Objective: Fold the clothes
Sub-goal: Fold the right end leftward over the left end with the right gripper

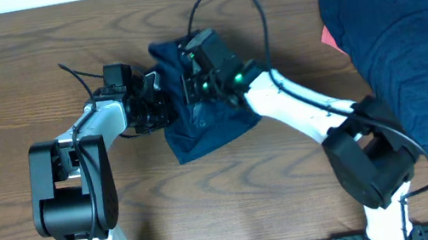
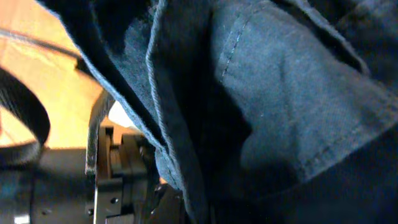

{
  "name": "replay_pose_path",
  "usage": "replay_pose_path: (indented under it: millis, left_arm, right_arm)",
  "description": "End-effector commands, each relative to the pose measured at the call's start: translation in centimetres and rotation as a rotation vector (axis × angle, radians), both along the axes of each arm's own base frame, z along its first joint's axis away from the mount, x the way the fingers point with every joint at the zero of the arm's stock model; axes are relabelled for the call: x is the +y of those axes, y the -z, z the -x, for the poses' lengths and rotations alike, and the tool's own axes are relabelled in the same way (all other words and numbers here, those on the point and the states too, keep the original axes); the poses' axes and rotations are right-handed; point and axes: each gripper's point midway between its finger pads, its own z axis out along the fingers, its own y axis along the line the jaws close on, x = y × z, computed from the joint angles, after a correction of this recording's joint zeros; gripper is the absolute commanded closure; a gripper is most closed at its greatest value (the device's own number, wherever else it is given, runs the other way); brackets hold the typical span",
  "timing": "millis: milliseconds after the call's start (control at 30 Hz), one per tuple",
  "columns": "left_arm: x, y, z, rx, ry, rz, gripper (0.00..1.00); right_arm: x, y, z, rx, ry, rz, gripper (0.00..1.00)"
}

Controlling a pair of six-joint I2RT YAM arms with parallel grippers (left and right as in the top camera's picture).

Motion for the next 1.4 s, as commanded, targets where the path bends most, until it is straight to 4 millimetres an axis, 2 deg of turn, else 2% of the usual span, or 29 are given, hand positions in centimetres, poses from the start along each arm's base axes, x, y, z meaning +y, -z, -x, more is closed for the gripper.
replay_pose_path:
  millis: [0, 100, 133, 233, 367, 533, 700, 800, 900, 1067, 1100, 1133, 1200, 1267, 1300, 1367]
  left_arm:
    - [0.6, 2.5, 2.0, 0.097, -0.011, -0.052, 0.94]
    - [0.7, 2.2, 2.2, 0.105, -0.014, -0.053, 0.83]
    - [0.8, 2.0, 2.2, 0.105, -0.017, -0.053, 0.75]
    - [1.3, 1.3, 2.0, 0.103, -0.03, -0.052, 0.65]
    - [2.3, 0.3, 1.9, 0.113, -0.069, -0.058, 0.54]
    - [4.7, -1.2, 2.2, 0.142, -0.183, -0.106, 0.48]
    - [5.7, -3.8, 2.1, 0.108, -0.239, -0.095, 0.3]
    - [5.9, -5.7, 1.9, 0.061, -0.247, -0.091, 0.25]
    - [6.7, -7.4, 1.8, 0.025, -0.288, -0.109, 0.24]
    - [11.7, -9.6, 2.3, 0.022, -0.537, -0.202, 0.23]
    - [12.7, -10.0, 2.4, 0.018, -0.576, -0.207, 0.23]
    - [13.6, -10.3, 2.5, 0.014, -0.608, -0.209, 0.23]
    - [15.7, -10.7, 2.7, 0.009, -0.669, -0.208, 0.2]
    - [17.3, -10.7, 2.9, 0.018, -0.726, -0.204, 0.19]
    - [18.2, -10.7, 3.1, 0.023, -0.753, -0.203, 0.19]
    - [19.2, -10.7, 3.3, 0.025, -0.784, -0.203, 0.18]
  right_arm:
    - [1.7, -0.9, 0.8, 0.009, -0.036, -0.046, 0.99]
    - [1.8, -1.0, 0.7, 0.01, -0.039, -0.055, 0.99]
    - [1.8, -1.0, 0.7, 0.011, -0.04, -0.056, 0.99]
    - [1.8, -1.1, 0.8, 0.014, -0.045, -0.06, 0.99]
    - [2.1, -1.3, 0.9, 0.018, -0.059, -0.076, 0.99]
    - [1.9, -1.4, 0.8, 0.027, -0.065, -0.09, 0.99]
    - [1.8, -1.4, 0.7, 0.027, -0.062, -0.091, 0.99]
    - [1.9, -1.5, 0.7, 0.028, -0.065, -0.093, 0.99]
    - [2.2, -1.6, 1.0, 0.029, -0.077, -0.103, 0.99]
    - [3.4, -1.7, 2.2, 0.027, -0.123, -0.11, 0.99]
    - [3.7, -1.7, 2.6, 0.023, -0.137, -0.108, 0.95]
    - [4.1, -1.7, 2.9, 0.019, -0.152, -0.106, 0.85]
    - [5.1, -1.7, 4.2, 0.006, -0.197, -0.097, 0.39]
    - [6.1, -1.5, 5.6, -0.015, -0.259, -0.077, 0.05]
    - [6.6, -1.4, 6.4, -0.026, -0.293, -0.066, 0.01]
    - [7.4, -1.3, 7.7, -0.044, -0.356, -0.054, 0.01]
